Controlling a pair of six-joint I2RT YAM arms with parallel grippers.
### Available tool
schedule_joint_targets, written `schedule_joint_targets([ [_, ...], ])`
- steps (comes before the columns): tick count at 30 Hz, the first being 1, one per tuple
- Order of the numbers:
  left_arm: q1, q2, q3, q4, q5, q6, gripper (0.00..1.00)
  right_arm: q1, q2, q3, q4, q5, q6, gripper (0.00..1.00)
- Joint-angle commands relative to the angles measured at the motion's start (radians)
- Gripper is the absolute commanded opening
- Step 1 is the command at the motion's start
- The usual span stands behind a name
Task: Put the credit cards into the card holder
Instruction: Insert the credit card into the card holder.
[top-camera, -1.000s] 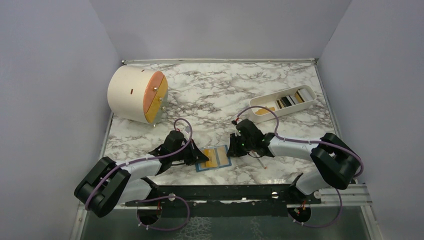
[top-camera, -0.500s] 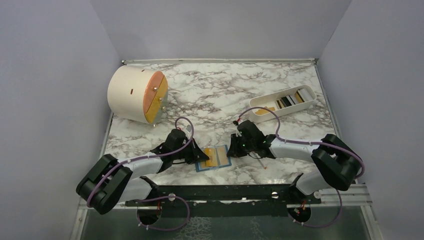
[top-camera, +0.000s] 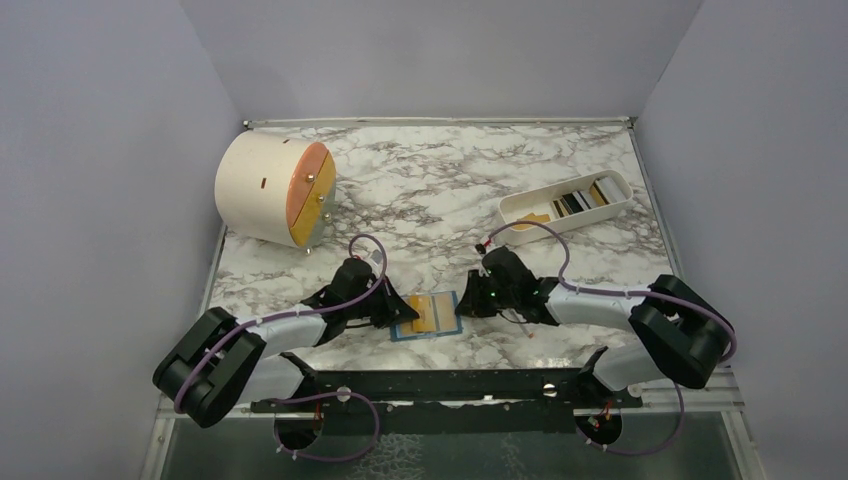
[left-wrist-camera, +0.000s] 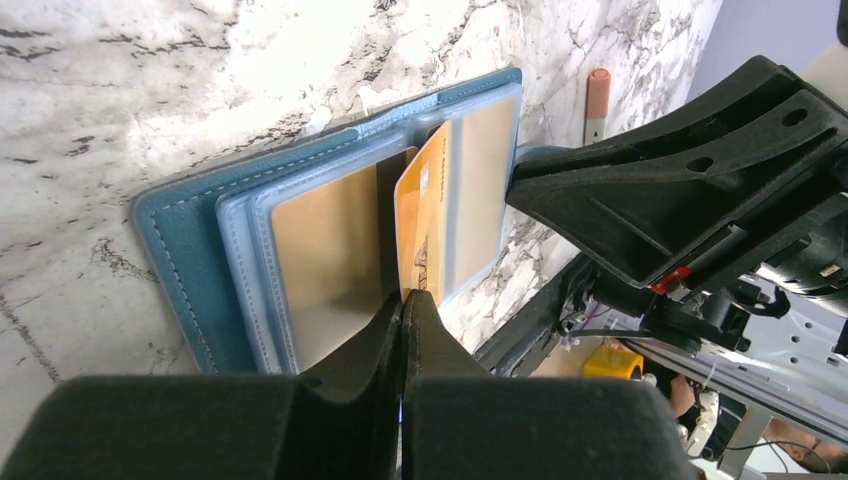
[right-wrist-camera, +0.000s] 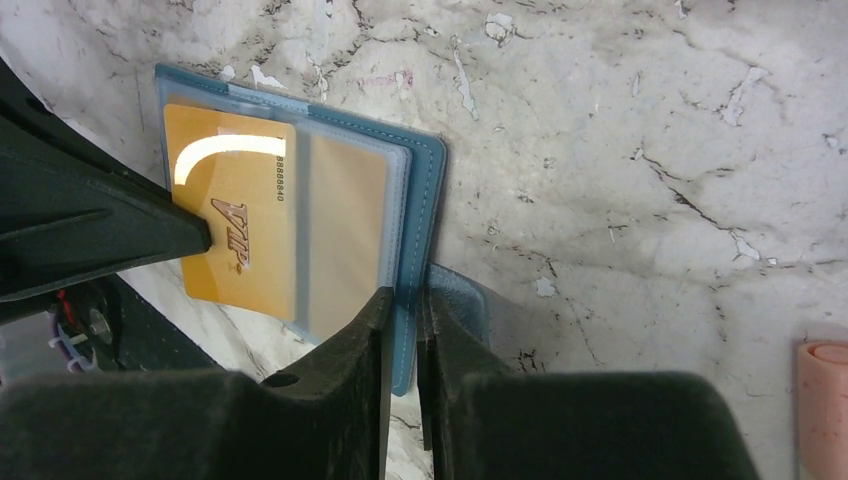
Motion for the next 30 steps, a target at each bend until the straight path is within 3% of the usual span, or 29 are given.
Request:
schedule_joint_targets([
  [1, -0.01, -0.009, -0.032, -0.006, -0.071, -0.007, 0.0, 0.009, -0.017, -0.045, 0.045, -0.046, 0.06, 0.14],
  [16, -0.041, 0.022, -0.024, 0.015, 0.01, 0.03, 0.0, 0.009, -0.023, -0.069, 0.068, -0.036, 0.081, 0.12],
  [22, -0.042, -0.02, 0.003, -0.107, -0.009, 0.074, 0.0, 0.01, -0.062, -0.071, 0.034, -0.01, 0.072, 0.12],
  [30, -0.052, 0.04, 0.003, -0.003, -0.007, 0.033, 0.0, 0.01, -0.067, -0.112, 0.142, -0.049, 0.094, 0.12],
])
